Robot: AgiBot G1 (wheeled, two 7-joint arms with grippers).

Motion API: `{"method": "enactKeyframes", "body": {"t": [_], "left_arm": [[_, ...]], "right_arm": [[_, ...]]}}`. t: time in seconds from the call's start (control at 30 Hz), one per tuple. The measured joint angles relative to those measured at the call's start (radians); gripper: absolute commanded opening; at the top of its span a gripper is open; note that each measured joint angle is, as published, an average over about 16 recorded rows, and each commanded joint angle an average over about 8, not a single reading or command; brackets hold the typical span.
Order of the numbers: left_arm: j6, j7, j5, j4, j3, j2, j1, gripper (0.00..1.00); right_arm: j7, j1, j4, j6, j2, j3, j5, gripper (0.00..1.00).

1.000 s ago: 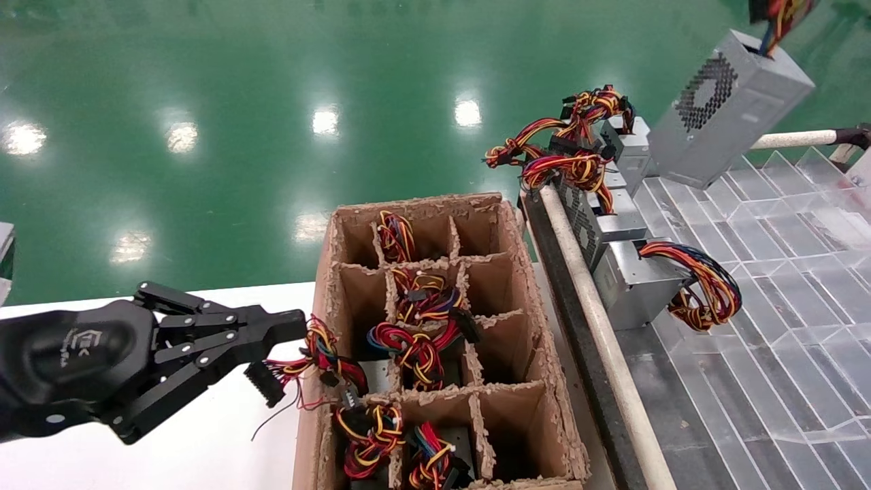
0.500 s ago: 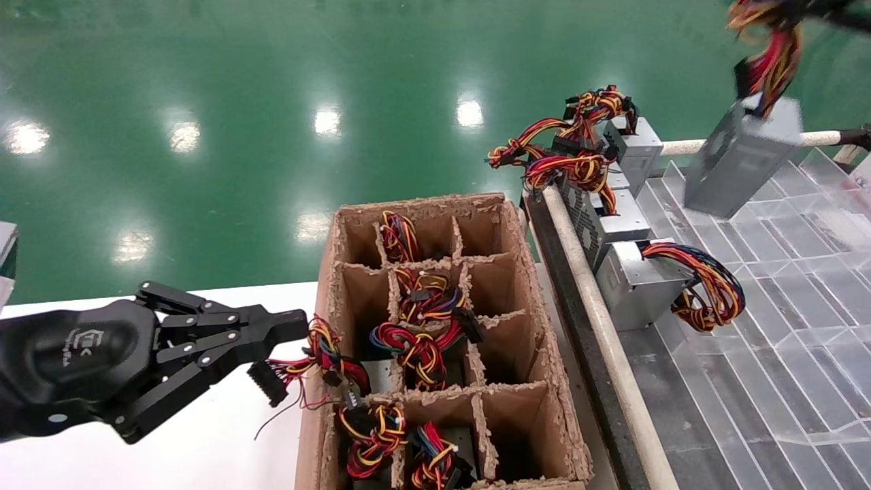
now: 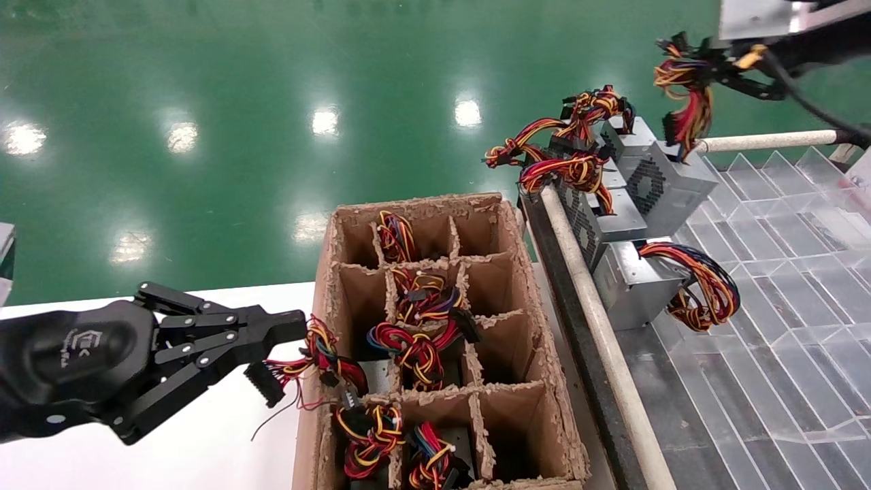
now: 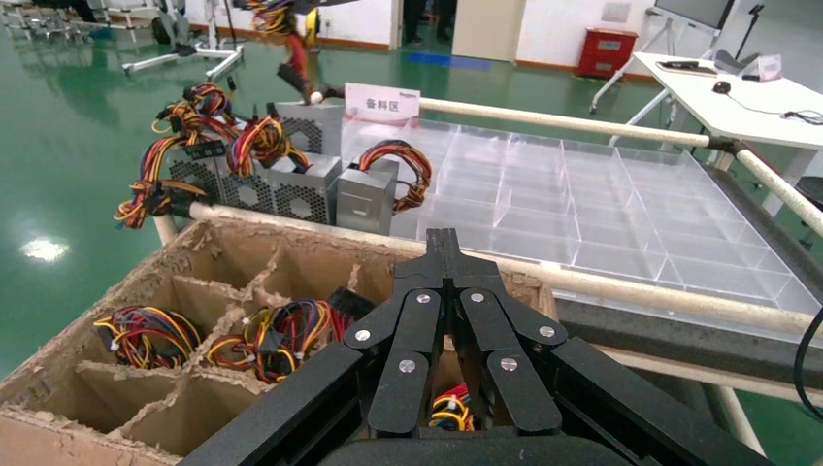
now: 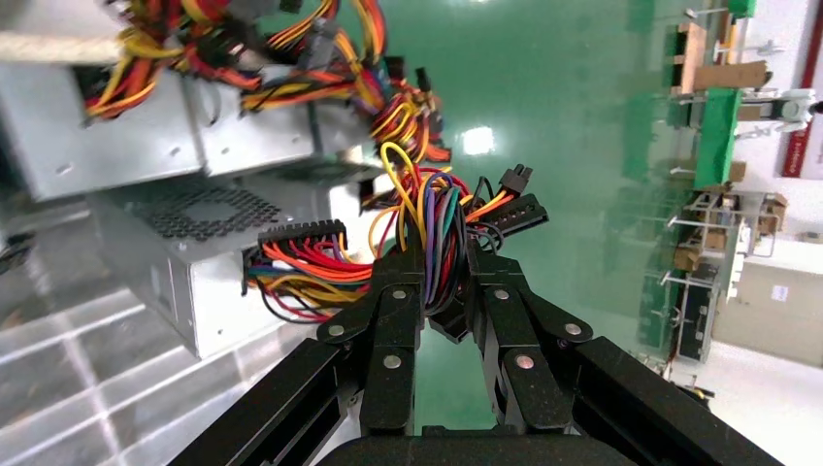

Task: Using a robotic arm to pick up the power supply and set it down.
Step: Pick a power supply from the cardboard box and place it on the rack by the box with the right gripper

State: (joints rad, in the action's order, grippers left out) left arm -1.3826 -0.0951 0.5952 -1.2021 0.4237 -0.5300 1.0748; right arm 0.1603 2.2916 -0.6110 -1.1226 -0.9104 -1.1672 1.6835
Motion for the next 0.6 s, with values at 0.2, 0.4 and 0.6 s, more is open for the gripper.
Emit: {"method": "enactKeyframes", "body": {"t": [0.2,0.4,0.6], "left_arm": [[0.0,0.0,0.0,0.0,0.0,0.0,0.0,0.0],[0.0,0.0,0.0,0.0,0.0,0.0,0.0,0.0],[0.0,0.0,0.0,0.0,0.0,0.0,0.0,0.0]], "right_arm": [[0.014,-0.017,0.098,0.075,-0.064,-0.009,0.026,0.0],[0.028,-0.023,0.176,0.125,-0.112,-0.016,0.047,0.0],[0.052,-0.032,0.225,0.136,-0.144,-0.014,0.042,0.0]]}}
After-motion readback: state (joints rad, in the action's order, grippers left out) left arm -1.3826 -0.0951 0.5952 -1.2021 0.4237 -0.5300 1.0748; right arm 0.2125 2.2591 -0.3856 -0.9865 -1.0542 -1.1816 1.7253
